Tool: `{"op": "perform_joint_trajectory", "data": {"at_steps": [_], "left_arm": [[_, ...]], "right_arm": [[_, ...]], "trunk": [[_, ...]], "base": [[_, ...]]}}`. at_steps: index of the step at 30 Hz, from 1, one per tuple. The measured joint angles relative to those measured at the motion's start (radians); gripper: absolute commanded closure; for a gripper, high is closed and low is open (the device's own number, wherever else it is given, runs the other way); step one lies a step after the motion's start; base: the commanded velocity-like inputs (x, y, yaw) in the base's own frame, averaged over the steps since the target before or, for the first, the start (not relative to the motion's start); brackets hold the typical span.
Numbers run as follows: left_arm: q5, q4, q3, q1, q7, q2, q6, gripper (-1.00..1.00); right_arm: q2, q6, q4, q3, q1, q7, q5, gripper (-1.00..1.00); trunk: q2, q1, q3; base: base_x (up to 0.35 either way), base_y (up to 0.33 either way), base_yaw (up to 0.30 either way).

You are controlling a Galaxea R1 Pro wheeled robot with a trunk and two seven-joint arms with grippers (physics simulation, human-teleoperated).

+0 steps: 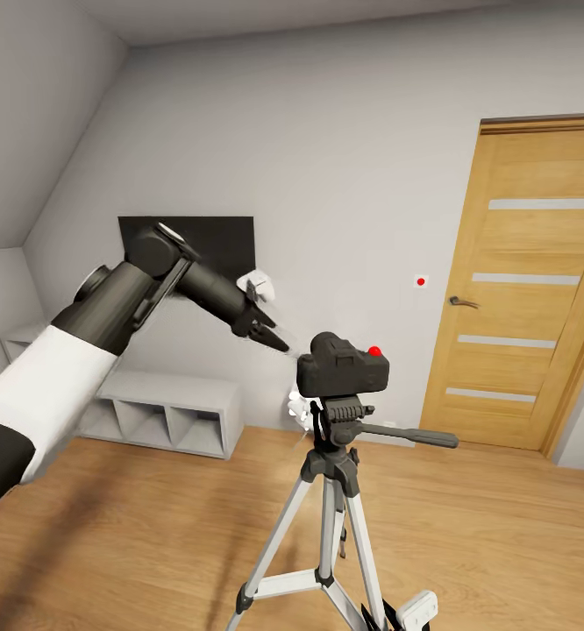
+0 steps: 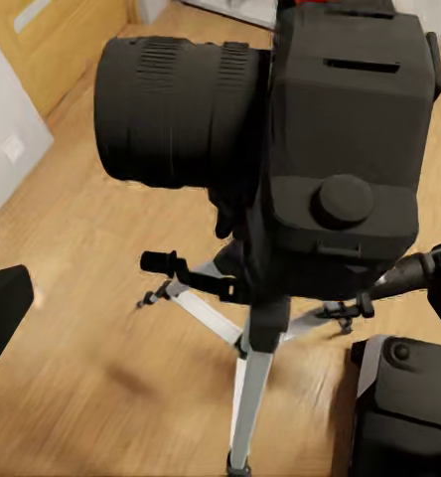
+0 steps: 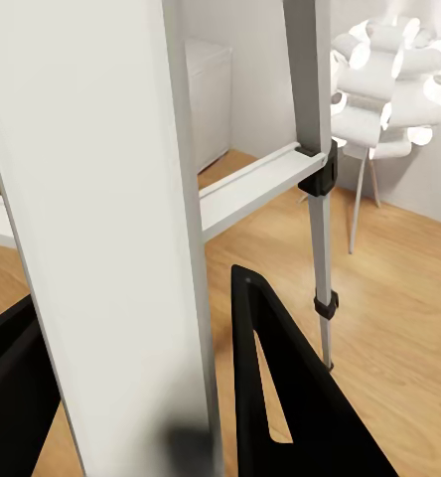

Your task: Attach the digital camera to the camera tripod in the bedroom.

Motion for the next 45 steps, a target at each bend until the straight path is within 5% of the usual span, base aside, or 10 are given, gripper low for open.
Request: {"op": "perform_joint_trajectory", "data": {"at_steps": [10,14,22,23,26,29,31,35,39,45], "left_arm": [[0.005,-0.040,0.116,0.001,0.000,0.142,0.000,-1.00],[0.011,-0.041,0.173,0.006,0.000,0.165,0.000,-1.00],[0.013,-0.034,0.223,0.019,0.000,0.162,0.000,-1.00],[0.013,-0.034,0.225,0.020,0.000,0.162,0.000,-1.00],[0.012,0.014,0.230,0.022,0.040,0.159,0.000,-1.00],[0.012,0.075,0.233,0.023,0.139,0.149,0.000,-1.00],[0.011,0.165,0.235,0.023,0.278,0.130,0.001,-1.00],[0.013,0.215,0.239,0.023,0.375,0.118,0.003,-1.00],[0.014,0.241,0.251,0.024,0.440,0.112,0.004,-1.00],[0.014,0.244,0.256,0.024,0.450,0.104,0.005,-1.00]], "right_arm": [[0.000,0.000,0.000,-0.003,0.000,0.001,0.004,1.00],[0.000,0.000,0.000,-0.002,0.000,0.001,0.005,1.00],[0.000,0.000,0.000,-0.002,0.000,0.001,0.004,1.00],[0.000,0.000,0.000,-0.002,0.000,0.001,0.004,-1.00],[0.000,0.000,0.000,0.003,0.000,-0.001,0.003,-1.00],[0.000,0.000,0.000,0.003,0.000,-0.001,0.003,-1.00],[0.000,0.000,0.000,0.003,0.000,-0.001,0.003,-1.00],[0.000,0.000,0.000,0.003,0.000,-0.001,0.003,-1.00],[0.000,-0.002,0.000,0.002,0.000,-0.001,0.003,-1.00],[0.000,-0.002,0.000,0.002,0.000,-0.001,0.003,-1.00]], "trunk": [[0.000,0.000,0.000],[0.000,0.000,0.000],[0.000,0.000,0.000],[0.000,0.000,0.000],[0.000,0.000,0.000],[0.000,0.000,0.000],[0.000,0.000,0.000],[0.000,0.000,0.000],[0.000,0.000,0.000],[0.000,0.000,0.000]], "base": [[0.000,0.000,0.000],[0.000,0.000,0.000],[0.000,0.000,0.000],[0.000,0.000,0.000],[0.000,0.000,0.000],[0.000,0.000,0.000],[0.000,0.000,0.000],[0.000,0.000,0.000],[0.000,0.000,0.000],[0.000,0.000,0.000]]}}
